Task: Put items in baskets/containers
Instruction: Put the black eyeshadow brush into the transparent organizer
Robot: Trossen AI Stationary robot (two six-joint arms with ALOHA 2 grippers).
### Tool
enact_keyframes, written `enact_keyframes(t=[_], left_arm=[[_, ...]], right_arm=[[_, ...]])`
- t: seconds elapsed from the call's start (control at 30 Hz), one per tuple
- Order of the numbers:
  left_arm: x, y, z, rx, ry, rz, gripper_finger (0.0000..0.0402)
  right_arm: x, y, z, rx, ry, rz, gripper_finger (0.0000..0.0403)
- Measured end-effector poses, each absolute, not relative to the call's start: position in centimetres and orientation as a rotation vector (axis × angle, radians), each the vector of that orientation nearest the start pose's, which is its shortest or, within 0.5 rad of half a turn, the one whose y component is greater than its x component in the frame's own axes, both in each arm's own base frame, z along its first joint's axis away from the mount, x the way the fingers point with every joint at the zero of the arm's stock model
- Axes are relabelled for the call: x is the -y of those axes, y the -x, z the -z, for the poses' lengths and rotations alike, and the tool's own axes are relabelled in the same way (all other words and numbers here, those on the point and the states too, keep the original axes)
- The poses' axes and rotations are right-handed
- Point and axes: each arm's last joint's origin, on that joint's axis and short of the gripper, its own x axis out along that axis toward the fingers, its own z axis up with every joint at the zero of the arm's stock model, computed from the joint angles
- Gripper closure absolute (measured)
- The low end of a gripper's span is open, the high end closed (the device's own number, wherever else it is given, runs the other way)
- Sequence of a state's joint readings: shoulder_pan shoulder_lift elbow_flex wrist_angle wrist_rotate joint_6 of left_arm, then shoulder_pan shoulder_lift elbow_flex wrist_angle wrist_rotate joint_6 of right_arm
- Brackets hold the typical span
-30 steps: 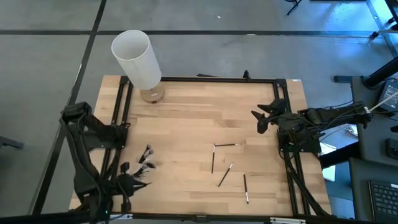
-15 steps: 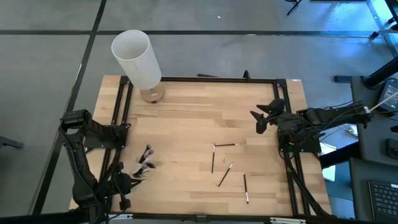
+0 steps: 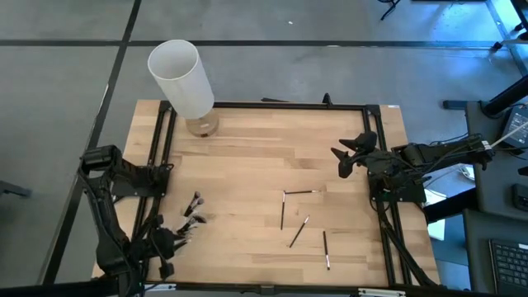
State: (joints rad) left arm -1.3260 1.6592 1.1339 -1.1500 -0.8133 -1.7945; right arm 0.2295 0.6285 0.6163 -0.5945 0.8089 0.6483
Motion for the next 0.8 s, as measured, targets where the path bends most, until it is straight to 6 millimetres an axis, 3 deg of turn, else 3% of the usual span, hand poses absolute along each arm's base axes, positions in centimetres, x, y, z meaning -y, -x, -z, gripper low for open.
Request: enact_keyframes(t=[0.23,0.43,0.63,0.8], left_arm=[[25.3,-9.9,-21.5,-0.718,0.225,-0.443,0.0281],[22.2,-12.6,-25.5,-0.666,0.33,-0.635,0.0258],[17.9,-16.5,-30.5,-0.575,0.431,-0.735,0.0252],[14.7,-22.4,-31.0,-0.447,0.422,-0.793,0.0258]], right_arm=[[-0.8,-12.6,-26.6,-0.319,-0.318,0.701,0.0173],[-0.9,-13.0,-27.0,-0.281,-0.34,0.69,0.0173],[-1.0,-13.6,-26.8,-0.298,-0.303,0.685,0.0173],[-1.2,-13.7,-26.8,-0.342,-0.254,0.631,0.0173]])
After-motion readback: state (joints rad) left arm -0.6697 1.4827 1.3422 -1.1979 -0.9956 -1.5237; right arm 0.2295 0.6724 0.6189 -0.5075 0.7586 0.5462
